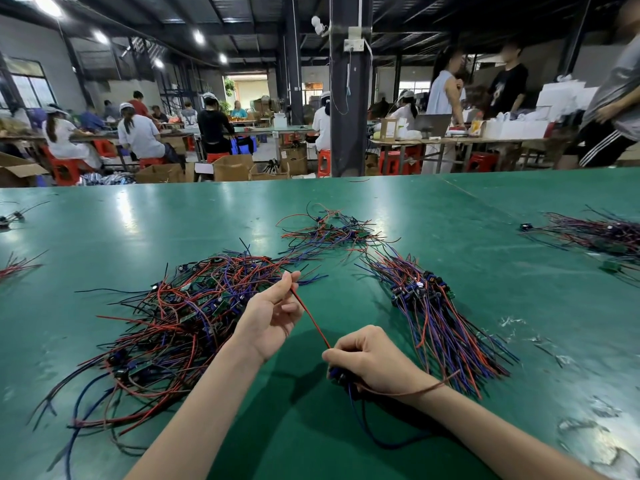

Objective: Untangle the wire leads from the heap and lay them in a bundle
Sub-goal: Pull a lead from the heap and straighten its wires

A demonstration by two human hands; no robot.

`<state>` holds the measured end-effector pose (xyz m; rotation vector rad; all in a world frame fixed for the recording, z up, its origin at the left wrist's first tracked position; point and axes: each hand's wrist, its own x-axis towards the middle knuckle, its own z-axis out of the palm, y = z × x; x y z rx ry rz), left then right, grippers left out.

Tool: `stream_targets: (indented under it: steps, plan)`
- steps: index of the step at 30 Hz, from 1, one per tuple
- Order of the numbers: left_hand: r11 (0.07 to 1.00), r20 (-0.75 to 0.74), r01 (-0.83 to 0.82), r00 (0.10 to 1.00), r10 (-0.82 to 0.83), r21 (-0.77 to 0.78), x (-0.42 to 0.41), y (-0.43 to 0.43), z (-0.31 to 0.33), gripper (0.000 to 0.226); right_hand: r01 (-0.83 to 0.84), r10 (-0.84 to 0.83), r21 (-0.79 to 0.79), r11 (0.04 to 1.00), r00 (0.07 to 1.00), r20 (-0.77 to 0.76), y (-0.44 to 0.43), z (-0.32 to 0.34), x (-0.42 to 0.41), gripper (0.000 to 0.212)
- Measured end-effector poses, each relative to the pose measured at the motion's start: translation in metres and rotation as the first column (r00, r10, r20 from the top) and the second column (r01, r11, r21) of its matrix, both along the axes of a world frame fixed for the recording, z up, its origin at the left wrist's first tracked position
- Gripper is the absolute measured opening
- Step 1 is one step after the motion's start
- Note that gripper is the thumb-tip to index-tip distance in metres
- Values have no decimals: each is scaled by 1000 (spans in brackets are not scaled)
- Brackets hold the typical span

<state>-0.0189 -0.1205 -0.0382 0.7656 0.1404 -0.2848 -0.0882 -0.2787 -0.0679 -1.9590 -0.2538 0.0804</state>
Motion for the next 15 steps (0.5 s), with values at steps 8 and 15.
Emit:
stream_targets:
  steps: [8, 15]
  plan:
    - [1000, 22, 10, 1000, -10, 0, 3, 3, -4, 18, -57, 57, -10, 998, 998, -15, 2, 5, -6, 25]
    - [520, 654, -564, 757, 14, 642, 5, 1, -23, 13, -56, 56, -14, 998, 998, 0, 3, 4, -8, 27]
